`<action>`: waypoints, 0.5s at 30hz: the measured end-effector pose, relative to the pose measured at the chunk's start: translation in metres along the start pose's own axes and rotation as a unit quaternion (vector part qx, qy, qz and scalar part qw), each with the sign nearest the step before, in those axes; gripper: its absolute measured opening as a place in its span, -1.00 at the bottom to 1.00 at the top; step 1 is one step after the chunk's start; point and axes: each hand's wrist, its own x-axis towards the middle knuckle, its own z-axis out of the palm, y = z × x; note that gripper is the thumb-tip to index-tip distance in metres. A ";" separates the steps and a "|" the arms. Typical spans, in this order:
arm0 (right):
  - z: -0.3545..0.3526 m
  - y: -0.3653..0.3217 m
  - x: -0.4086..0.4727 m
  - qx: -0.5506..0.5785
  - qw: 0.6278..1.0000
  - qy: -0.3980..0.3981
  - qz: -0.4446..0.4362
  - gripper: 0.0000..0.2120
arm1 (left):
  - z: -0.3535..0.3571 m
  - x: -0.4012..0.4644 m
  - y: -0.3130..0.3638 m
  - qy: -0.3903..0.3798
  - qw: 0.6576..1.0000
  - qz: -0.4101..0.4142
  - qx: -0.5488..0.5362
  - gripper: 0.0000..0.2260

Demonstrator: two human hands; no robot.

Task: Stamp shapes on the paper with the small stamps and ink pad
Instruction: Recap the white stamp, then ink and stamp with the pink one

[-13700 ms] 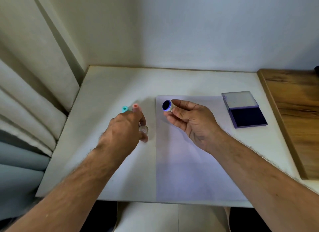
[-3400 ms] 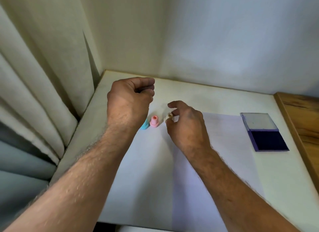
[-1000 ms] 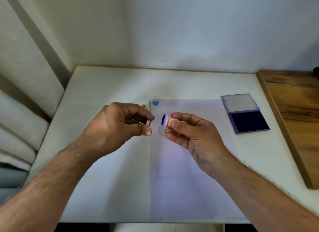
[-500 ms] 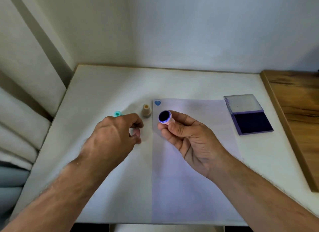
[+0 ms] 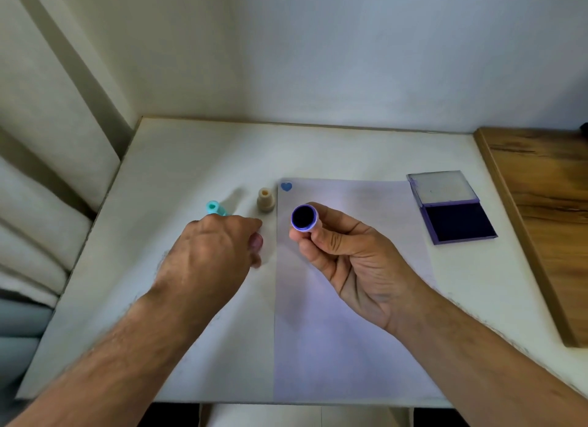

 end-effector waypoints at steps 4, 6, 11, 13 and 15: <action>-0.005 -0.005 -0.003 0.006 0.999 0.032 -0.012 -0.79 | 0.001 0.002 0.003 -0.015 1.000 -0.004 0.016 -0.84; -0.009 -0.009 -0.004 0.011 0.998 0.055 -0.030 -0.77 | 0.001 0.002 0.006 0.005 0.999 0.000 0.032 -0.83; -0.026 -0.019 -0.009 0.007 0.990 0.113 -0.087 -0.79 | -0.011 0.000 0.022 0.059 0.997 -0.012 0.058 -0.91; -0.034 -0.023 -0.011 -0.021 0.983 0.148 -0.104 -0.83 | -0.015 0.000 0.028 0.066 0.997 -0.019 0.021 -0.93; -0.043 -0.030 -0.013 -0.117 0.962 0.195 -0.148 -0.82 | -0.016 -0.002 0.037 0.083 0.996 -0.007 -0.016 -0.85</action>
